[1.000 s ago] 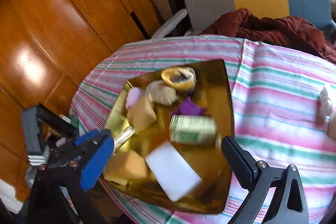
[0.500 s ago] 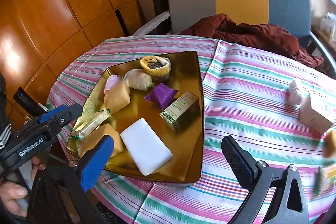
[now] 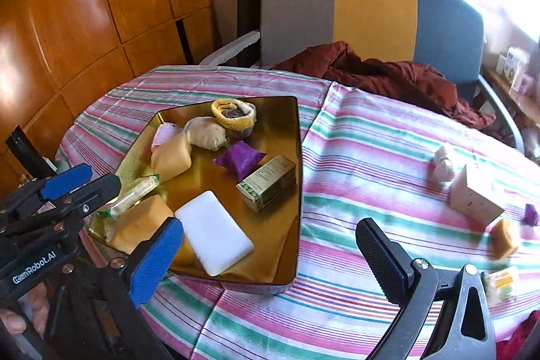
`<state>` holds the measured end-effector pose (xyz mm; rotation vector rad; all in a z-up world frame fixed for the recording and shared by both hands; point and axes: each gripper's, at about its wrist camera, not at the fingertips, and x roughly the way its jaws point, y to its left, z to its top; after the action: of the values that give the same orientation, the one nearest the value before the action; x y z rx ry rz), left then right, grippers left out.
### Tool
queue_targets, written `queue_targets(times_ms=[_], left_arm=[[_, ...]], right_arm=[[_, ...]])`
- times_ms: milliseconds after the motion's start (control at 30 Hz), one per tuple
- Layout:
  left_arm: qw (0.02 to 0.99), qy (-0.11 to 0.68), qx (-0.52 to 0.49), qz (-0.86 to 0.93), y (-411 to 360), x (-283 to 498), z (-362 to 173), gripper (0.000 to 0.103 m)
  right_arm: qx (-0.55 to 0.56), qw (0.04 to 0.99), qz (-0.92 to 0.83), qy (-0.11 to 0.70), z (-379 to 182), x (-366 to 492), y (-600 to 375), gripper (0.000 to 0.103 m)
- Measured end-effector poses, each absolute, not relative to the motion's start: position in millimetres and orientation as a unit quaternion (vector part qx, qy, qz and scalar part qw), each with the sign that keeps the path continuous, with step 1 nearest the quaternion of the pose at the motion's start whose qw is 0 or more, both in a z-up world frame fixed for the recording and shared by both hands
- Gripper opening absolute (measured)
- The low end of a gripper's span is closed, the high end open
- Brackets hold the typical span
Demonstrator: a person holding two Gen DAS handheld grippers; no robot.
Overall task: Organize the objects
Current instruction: 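Move both tools from the tray back toward the remaining items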
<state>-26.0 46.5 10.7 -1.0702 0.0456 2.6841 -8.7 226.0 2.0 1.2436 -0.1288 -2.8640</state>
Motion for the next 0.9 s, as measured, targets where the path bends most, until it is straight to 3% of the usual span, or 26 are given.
queue_targets(times_ms=[900], left_arm=[[0.219,0.06,-0.395,0.89,107.2,-11.0,-9.2,0.057]], right_arm=[[0.446,-0.117,-0.884,-0.083,-25.3,26.2,338.9,0.103]])
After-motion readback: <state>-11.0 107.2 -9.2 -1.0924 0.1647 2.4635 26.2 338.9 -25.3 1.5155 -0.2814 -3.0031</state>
